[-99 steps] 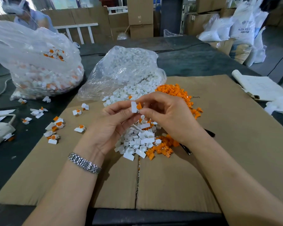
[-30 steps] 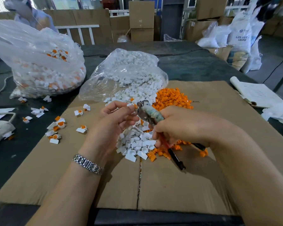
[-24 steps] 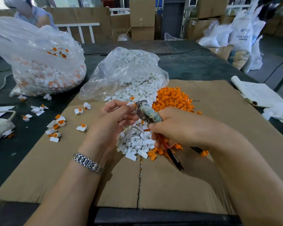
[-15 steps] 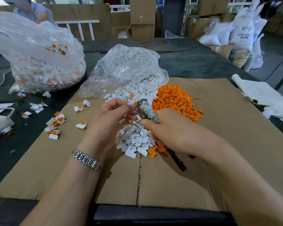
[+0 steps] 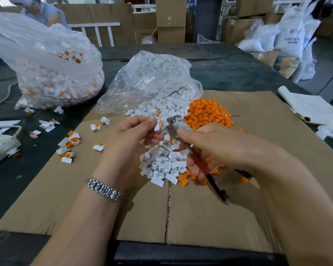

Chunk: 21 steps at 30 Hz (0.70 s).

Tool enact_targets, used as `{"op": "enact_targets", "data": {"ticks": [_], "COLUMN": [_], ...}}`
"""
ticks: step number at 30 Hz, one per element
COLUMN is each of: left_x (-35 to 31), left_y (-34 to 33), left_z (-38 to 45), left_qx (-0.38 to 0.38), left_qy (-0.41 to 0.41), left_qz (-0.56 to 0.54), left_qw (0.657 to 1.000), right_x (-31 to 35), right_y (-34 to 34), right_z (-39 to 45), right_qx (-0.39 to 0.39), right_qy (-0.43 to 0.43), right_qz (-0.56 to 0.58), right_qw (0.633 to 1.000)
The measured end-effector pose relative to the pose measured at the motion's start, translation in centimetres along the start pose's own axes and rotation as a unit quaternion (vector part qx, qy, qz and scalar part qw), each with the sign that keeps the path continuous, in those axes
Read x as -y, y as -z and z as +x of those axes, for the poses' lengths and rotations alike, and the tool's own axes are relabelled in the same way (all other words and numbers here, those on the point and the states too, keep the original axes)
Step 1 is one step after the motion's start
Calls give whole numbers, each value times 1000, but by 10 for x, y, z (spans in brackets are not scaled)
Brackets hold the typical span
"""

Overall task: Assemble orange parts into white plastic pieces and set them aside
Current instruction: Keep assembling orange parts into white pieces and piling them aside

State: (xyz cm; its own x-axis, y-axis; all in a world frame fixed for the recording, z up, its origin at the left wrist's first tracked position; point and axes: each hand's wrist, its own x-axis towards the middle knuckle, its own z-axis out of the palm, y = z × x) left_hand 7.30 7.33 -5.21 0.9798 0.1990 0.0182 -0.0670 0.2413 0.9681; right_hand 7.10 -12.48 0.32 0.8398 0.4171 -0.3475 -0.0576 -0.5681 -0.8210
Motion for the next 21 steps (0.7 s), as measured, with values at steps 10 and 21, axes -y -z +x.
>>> {"op": "enact_targets", "data": {"ticks": [10,21], "left_x": [3,2], "left_y": [8,15], "left_z": [4,7], "left_qx": [-125,-122], "left_qy": [-104,-150], "left_qz": [342,511], "left_qw": [926,837], "right_x": [-41,-50], "right_y": [26,19], "right_z": [52,55], "right_qx": [-261,-296], "right_qy": [-52,47], "right_qz": [-384,-316], "right_qw": [884,900]}}
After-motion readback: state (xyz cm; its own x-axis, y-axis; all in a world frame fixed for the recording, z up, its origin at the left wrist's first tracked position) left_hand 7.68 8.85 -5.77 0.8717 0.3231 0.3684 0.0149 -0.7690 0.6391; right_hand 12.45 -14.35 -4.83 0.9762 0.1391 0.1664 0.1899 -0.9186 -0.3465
